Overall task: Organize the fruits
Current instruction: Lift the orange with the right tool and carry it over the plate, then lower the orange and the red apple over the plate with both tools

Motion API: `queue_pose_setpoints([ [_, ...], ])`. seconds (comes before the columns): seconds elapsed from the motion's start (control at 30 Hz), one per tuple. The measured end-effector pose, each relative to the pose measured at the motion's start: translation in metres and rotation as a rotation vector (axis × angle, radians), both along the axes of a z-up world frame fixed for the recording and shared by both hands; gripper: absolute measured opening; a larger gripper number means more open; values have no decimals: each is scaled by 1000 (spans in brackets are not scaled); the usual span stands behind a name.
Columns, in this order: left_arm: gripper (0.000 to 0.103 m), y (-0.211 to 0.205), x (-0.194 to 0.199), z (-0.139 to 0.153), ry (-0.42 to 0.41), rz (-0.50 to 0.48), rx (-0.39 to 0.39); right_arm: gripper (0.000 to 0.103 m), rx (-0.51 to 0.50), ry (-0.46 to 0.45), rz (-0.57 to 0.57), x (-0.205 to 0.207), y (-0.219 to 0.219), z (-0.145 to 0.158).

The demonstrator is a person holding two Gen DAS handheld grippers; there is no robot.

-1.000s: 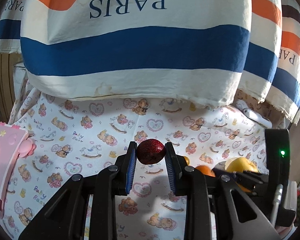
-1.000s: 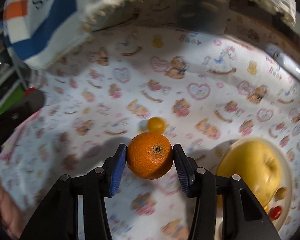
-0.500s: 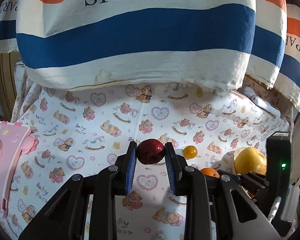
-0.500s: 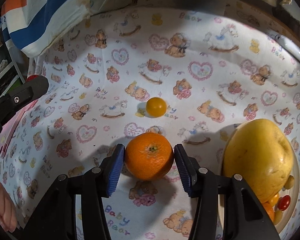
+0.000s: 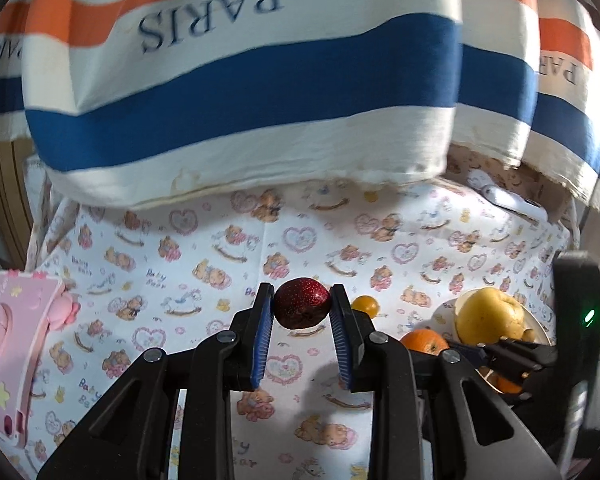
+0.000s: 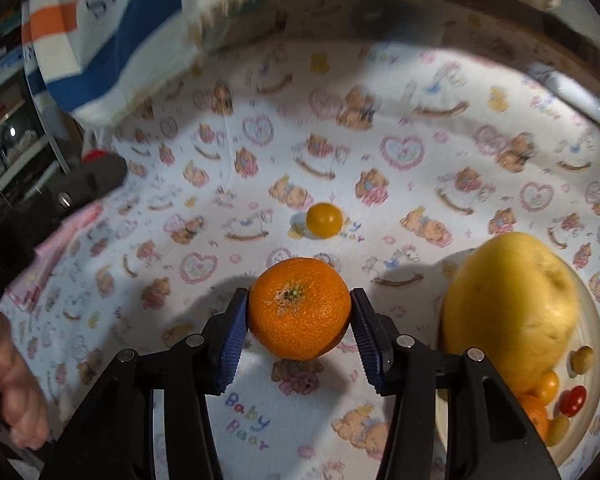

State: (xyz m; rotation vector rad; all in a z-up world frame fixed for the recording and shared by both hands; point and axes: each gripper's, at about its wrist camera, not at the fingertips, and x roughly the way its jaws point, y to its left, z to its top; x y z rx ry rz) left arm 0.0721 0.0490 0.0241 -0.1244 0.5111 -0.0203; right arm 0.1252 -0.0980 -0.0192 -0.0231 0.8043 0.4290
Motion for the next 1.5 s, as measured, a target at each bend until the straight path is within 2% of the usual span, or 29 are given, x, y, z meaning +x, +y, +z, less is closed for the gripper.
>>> queue_pose_setpoints([
  [0.2,27,-27,-27,18,-126,-83,56,52,47,-99,-19,-24,-28,28],
  [0.33,27,-34,-37,25,-151,-207,-26,52,74,-157,-5,-39,-54,41],
  [0.57,27,-52,-48,25,-189,-243,32,52,82,-301,-59,-76,-107,55],
  [0.7,27,-60,-47,20,-201,-250,92,52,115,-333,-83,-88,-137,58],
  [0.87,27,-64,-51,17,-210,-273,118,52,123,-364,-122,-96,-162,56],
  [0.93,27,-66,-49,17,-197,-291,110,52,142,-372,-145,-96,-170,55],
  [1.03,27,-66,-46,18,-151,-327,53,52,178,-364,-170,-93,-181,56],
  [1.17,27,-80,-50,19,-144,-352,89,52,179,-387,-203,-94,-192,57],
  [1.3,27,-102,-41,9,-57,-409,72,52,177,-359,-214,-88,-197,51],
  [1.37,27,-117,-36,3,-23,-430,87,52,182,-341,-219,-85,-199,49],
  [1.5,27,-147,-25,-3,40,-510,86,52,223,-303,-230,-78,-208,44],
])
